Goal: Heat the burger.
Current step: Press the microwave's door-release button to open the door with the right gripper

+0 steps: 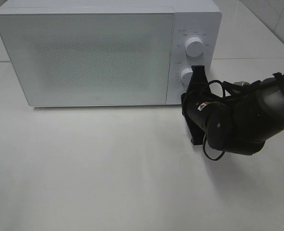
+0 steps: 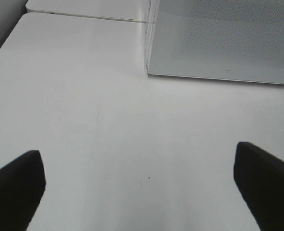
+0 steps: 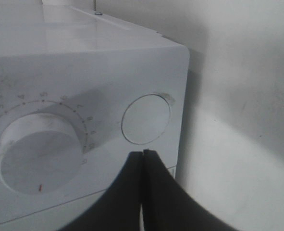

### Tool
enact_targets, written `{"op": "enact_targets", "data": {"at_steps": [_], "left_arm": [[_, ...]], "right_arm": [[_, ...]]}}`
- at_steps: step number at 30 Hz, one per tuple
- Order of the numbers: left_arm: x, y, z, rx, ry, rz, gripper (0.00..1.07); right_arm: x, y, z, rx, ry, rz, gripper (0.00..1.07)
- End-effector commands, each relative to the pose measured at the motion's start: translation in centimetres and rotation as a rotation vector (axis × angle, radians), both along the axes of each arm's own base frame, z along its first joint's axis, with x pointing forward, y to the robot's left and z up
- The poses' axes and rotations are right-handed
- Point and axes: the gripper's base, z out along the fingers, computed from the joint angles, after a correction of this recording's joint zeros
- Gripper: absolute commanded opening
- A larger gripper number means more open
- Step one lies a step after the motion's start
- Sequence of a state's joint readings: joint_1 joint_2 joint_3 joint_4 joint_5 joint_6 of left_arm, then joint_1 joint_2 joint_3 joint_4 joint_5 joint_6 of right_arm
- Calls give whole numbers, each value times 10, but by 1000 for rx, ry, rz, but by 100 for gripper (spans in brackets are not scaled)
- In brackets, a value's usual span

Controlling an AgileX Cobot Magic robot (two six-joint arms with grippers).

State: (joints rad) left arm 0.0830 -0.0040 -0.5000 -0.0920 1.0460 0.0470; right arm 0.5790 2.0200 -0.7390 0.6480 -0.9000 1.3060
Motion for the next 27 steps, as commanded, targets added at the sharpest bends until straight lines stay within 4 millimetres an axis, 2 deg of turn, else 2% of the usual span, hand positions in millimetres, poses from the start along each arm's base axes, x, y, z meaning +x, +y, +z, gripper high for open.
{"op": "enact_targets", "data": {"at_steps": [1, 6, 19, 27], "left_arm": [[-3, 0, 0, -2, -28, -4, 102], [-3, 0, 0, -2, -28, -4, 102], [-3, 0, 0, -2, -28, -4, 102], [-3, 0, 0, -2, -28, -4, 102]], "right_arm": [[6, -1, 1, -11, -14, 3, 0], [17, -1, -6, 6, -13, -20, 0], [25, -1, -13, 11, 7, -35, 0], [36, 1, -18, 17, -3, -46, 0]]}}
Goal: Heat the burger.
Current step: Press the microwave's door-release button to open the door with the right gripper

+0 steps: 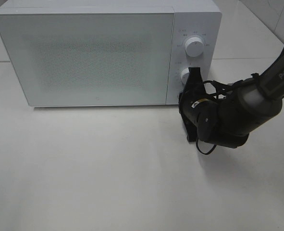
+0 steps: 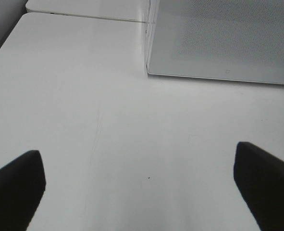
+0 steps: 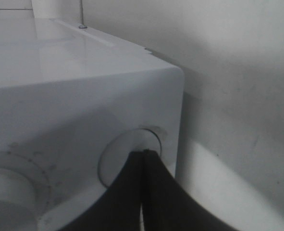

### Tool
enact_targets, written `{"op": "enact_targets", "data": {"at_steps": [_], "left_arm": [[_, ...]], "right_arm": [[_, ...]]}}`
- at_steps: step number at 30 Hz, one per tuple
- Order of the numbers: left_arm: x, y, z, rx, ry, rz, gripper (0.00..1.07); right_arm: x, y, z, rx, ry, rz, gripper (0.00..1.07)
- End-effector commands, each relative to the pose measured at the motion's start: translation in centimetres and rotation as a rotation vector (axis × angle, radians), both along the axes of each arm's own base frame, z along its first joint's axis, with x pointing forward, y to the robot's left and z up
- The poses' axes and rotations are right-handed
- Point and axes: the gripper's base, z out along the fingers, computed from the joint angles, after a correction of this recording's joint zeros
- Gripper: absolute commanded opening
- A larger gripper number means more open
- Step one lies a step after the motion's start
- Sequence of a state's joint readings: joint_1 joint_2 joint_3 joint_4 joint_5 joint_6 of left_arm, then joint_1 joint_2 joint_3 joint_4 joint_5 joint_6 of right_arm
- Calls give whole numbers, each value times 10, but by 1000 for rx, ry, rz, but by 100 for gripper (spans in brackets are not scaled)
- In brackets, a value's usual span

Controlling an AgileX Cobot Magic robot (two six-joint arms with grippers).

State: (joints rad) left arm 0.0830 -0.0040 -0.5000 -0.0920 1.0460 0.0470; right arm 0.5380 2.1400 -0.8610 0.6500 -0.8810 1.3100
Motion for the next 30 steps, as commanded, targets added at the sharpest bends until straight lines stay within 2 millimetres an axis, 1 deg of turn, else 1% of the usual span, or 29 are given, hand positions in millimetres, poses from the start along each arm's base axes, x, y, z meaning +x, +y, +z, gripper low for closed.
{"op": "enact_targets", "data": {"at_steps": [1, 5, 13, 15, 17, 18, 19, 21, 22, 24, 26, 30], "left_arm": [[-3, 0, 0, -2, -28, -4, 102], [-3, 0, 0, -2, -28, -4, 102], [-3, 0, 0, -2, -28, -4, 102], [-3, 0, 0, -2, -28, -4, 102], [-3, 0, 0, -2, -28, -4, 102], [-3, 0, 0, -2, -28, -4, 102], [-3, 0, 0, -2, -28, -4, 102], [-3, 0, 0, -2, -28, -4, 102], [-3, 0, 0, -2, -28, -4, 102], [-3, 0, 0, -2, -28, -4, 102], [-3, 0, 0, -2, -28, -4, 102], [-3, 0, 0, -2, -28, -4, 102]], "right_arm": [[7, -1, 4, 10, -21, -6, 0], [11, -3, 6, 8, -41, -19, 0], [24, 0, 20, 33, -145, -32, 0], [30, 2, 29, 47, -214, -46, 0], [32, 3, 32, 53, -238, -50, 0], [38, 5, 40, 67, -280, -60, 0], [38, 5, 40, 67, -280, -60, 0], [47, 5, 52, 70, -347, -73, 0], [47, 5, 52, 70, -347, -73, 0], [53, 6, 60, 71, -388, -80, 0], [56, 4, 62, 68, -397, -80, 0], [56, 5, 61, 62, -393, -67, 0]]}}
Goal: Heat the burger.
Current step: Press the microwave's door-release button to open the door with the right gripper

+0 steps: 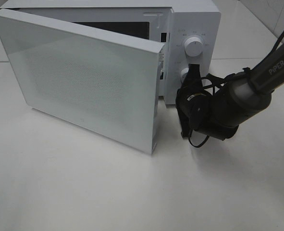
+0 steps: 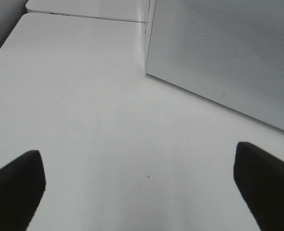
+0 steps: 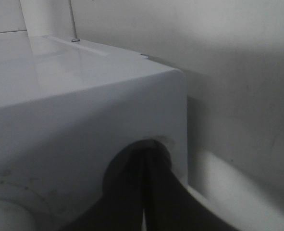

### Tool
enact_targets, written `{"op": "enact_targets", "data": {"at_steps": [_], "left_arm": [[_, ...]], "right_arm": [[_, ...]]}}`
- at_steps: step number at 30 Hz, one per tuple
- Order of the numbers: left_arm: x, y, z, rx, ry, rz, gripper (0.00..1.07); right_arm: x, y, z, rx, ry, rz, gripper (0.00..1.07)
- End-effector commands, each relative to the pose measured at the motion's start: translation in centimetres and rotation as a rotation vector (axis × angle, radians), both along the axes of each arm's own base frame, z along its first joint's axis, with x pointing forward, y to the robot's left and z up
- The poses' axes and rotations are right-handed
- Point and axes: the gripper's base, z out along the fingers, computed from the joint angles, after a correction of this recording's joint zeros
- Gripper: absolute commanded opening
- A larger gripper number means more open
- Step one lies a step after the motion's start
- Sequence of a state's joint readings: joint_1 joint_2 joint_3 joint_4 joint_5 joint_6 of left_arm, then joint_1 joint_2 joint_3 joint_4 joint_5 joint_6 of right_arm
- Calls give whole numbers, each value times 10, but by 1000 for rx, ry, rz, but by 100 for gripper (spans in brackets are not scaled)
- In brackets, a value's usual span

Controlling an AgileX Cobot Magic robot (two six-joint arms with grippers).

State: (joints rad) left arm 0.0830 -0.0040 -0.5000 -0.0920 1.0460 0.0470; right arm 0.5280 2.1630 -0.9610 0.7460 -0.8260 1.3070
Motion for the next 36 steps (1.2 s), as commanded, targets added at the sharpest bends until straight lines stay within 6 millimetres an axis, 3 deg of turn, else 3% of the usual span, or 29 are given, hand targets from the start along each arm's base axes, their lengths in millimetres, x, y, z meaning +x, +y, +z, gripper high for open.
{"op": "enact_targets", "data": {"at_steps": [1, 14, 21, 27, 36], "left_arm": [[-3, 0, 0, -2, -28, -4, 102], [-3, 0, 0, -2, -28, -4, 102], [-3, 0, 0, -2, -28, -4, 102], [-3, 0, 0, -2, -28, -4, 102], [-3, 0, 0, -2, -28, -4, 102]], "right_arm": [[36, 0, 57, -30, -398, -2, 0], [28, 7, 51, -9, -355, 32, 0], [4, 15, 30, 1, -253, 45, 0], [-11, 11, 33, -21, -227, 72, 0], [-34, 3, 24, -19, -55, 110, 0]]}}
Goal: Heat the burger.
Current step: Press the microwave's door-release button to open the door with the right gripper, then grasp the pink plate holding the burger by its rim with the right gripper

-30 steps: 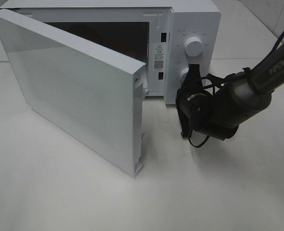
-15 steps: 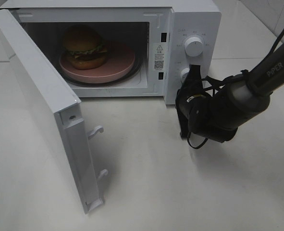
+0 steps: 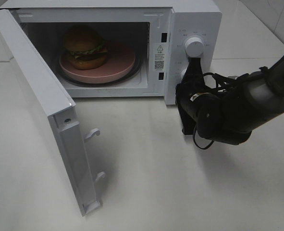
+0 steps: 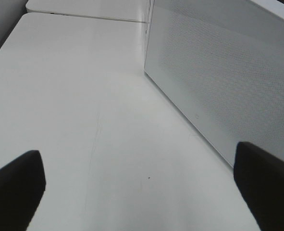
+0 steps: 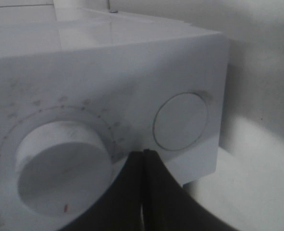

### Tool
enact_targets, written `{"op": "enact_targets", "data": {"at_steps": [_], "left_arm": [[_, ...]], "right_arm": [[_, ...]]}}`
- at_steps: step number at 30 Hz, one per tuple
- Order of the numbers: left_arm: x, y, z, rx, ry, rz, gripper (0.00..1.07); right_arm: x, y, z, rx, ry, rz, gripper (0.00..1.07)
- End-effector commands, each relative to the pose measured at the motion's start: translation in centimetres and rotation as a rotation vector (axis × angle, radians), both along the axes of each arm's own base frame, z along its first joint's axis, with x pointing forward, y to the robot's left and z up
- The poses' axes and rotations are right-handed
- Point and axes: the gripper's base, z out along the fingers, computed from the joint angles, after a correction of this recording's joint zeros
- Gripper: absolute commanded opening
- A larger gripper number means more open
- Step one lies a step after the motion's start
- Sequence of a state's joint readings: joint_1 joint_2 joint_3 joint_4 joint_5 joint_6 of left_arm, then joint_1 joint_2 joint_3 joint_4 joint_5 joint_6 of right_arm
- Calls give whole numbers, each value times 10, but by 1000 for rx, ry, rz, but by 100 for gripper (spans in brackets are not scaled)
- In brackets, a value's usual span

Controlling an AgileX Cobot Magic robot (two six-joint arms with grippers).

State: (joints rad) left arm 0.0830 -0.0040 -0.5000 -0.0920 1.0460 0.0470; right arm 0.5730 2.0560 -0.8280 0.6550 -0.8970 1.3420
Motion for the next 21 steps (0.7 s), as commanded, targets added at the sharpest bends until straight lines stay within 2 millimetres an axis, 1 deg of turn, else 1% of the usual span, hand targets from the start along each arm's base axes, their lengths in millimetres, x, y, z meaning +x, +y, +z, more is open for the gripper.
{"op": "enact_targets", "data": {"at_steps": [1, 3, 6, 8, 10, 11, 12, 14, 16, 17, 20, 21], "left_arm": [[-3, 0, 0, -2, -28, -4, 102], [-3, 0, 0, -2, -28, -4, 102], [-3, 0, 0, -2, -28, -4, 102], [-3, 0, 0, -2, -28, -4, 102], [-3, 0, 0, -2, -28, -4, 102], [-3, 0, 0, -2, -28, -4, 102], [-3, 0, 0, -2, -28, -4, 102], [-3, 0, 0, -2, -28, -4, 102], [-3, 0, 0, -2, -28, -4, 102], [-3, 0, 0, -2, -28, -4, 102], [-3, 0, 0, -2, -28, -4, 102], [-3, 0, 0, -2, -28, -4, 102]], "right_arm": [[-4, 0, 3, 2, 11, 17, 0], [-15, -7, 4, -12, 35, 23, 0], [-18, -9, 5, -19, 43, 29, 0], [-31, -14, 12, -53, 75, 59, 0], [-34, -16, 14, -58, 80, 66, 0], [-41, -20, 17, -72, 98, 80, 0], [-41, -20, 17, -72, 98, 80, 0], [-50, -24, 20, -118, 129, 118, 0], [-52, -25, 21, -135, 136, 132, 0], [-57, -26, 25, -162, 151, 165, 0], [-59, -26, 27, -179, 157, 182, 0], [-61, -25, 31, -227, 170, 236, 0]]}}
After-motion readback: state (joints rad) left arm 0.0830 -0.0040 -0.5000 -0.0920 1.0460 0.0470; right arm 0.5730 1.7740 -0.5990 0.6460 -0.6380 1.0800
